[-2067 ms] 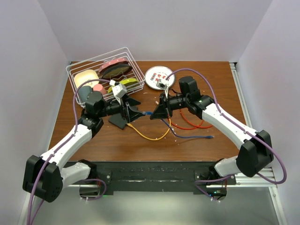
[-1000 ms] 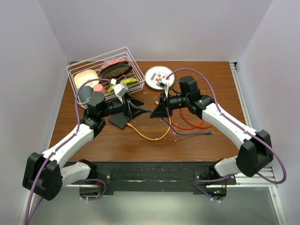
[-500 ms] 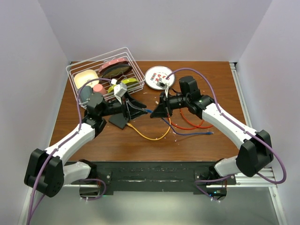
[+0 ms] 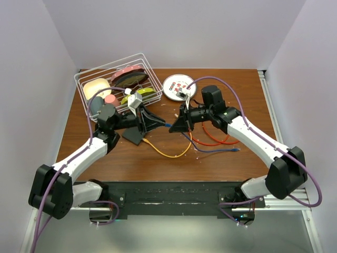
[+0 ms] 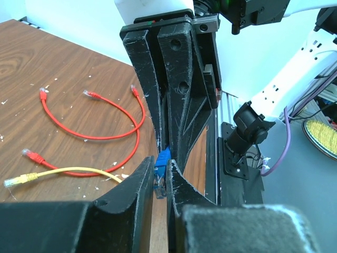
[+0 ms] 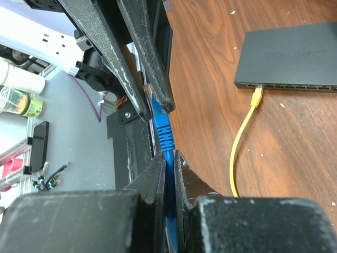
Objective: Insert the plug into the switch port
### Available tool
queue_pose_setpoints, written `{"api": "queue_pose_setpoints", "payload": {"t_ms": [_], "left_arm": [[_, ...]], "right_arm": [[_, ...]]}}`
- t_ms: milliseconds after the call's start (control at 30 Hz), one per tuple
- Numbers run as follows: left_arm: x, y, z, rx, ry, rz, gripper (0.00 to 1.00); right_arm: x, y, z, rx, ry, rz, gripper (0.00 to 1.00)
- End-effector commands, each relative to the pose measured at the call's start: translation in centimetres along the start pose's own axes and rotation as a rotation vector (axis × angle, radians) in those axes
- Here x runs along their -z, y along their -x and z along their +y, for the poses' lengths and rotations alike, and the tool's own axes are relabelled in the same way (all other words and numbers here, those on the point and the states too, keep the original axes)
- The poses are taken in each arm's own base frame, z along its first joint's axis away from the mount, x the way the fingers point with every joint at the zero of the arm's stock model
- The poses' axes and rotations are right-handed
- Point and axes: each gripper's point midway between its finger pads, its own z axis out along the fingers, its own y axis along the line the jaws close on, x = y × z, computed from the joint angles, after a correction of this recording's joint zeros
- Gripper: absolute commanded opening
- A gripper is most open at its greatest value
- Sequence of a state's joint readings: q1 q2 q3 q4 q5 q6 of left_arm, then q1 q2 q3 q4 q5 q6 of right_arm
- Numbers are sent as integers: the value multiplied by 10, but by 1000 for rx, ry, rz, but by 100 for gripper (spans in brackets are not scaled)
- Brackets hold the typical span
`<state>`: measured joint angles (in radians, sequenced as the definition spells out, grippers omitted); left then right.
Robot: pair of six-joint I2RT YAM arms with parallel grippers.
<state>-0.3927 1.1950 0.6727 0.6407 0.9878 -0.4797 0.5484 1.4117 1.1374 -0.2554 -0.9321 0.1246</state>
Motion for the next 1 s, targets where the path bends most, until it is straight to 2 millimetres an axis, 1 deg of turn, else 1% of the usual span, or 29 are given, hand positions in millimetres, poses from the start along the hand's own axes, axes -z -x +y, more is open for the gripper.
{"api": "queue_pose_setpoints", "payload": {"t_ms": [0,67,100,133,167,200,233,267,300,333,367,400,433,467,500,567,600,633,667,767,967], "left_arm": [[0,7,-7,-16,-25,-10,0],[1,8,-6,-4,-11,-12,0],[0,12,-3,5,14,-24,0],[0,10,0,32,33,-13,0],[0,10,2,45,48,-10,0],[-1,16,8,50,78,-17,0],[-1,13,11,84,101,2,0],[-1,14,13,95,119,3,0],[-2,21,17,99,149,-7,0],[-1,18,20,132,172,9,0],[-1,18,23,153,194,14,0],[-1,25,27,165,223,4,0],[-2,22,30,204,239,22,0],[-2,24,30,221,248,20,0],[-3,30,31,244,262,9,0],[-4,31,31,283,267,14,0],[-5,34,30,307,267,7,0],[-6,34,31,321,267,8,0],[-6,37,28,340,260,2,0],[-8,38,28,356,256,1,0],[-9,34,26,373,236,10,0]], "right_arm": [[11,29,8,75,-47,-78,19],[16,37,2,98,-114,-98,39],[19,40,1,106,-141,-105,56],[24,46,-3,119,-198,-122,62],[29,54,-4,144,-234,-136,68],[33,54,-6,148,-262,-134,75],[36,57,-6,158,-286,-140,78],[44,66,-11,182,-360,-163,80],[46,67,-11,194,-388,-167,82],[44,68,-7,216,-407,-169,84],[49,72,-11,238,-472,-182,84],[49,72,-13,246,-499,-180,85],[42,70,-6,266,-497,-172,85],[41,70,-6,279,-515,-167,84],[35,66,-8,282,-539,-155,84],[31,63,-12,305,-562,-135,81],[30,61,-15,313,-581,-126,80],[26,61,-13,324,-584,-122,78],[25,60,-13,334,-590,-116,73],[22,63,-15,348,-604,-115,67],[18,67,-17,358,-607,-121,62]]}}
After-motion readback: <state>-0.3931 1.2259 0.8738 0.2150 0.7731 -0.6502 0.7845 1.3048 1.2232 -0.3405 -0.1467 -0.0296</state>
